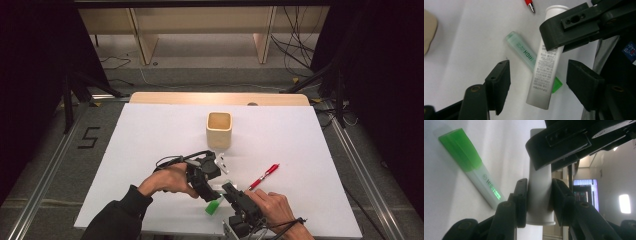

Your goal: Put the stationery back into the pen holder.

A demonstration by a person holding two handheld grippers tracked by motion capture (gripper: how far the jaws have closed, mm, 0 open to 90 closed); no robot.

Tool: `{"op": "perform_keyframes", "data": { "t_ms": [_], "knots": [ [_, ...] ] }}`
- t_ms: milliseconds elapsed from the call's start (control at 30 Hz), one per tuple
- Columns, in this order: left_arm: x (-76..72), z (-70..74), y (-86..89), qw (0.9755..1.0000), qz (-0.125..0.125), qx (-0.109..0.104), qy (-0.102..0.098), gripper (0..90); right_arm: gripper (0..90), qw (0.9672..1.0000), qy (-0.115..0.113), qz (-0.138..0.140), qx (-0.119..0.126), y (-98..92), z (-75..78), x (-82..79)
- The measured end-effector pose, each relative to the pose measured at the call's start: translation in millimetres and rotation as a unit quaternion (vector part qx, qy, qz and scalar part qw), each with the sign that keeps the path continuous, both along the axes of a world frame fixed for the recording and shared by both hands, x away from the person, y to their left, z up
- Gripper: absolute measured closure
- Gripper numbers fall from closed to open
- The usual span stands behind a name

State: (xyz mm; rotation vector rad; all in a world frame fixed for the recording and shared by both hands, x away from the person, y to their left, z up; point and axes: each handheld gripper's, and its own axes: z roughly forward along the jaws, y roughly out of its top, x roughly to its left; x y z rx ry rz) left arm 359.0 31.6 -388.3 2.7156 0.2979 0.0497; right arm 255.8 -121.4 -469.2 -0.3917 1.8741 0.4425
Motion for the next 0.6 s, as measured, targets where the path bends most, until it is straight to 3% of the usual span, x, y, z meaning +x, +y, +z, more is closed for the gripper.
{"op": "perform_keyframes", "data": {
  "t_ms": [600],
  "knots": [
    [-1.4,-2.7,-11.1,0.9986,-0.041,0.026,0.019,56.0,67.7,0.9998,-0.005,0.014,-0.011,1.7,-2.3,-1.1]
  ]
}}
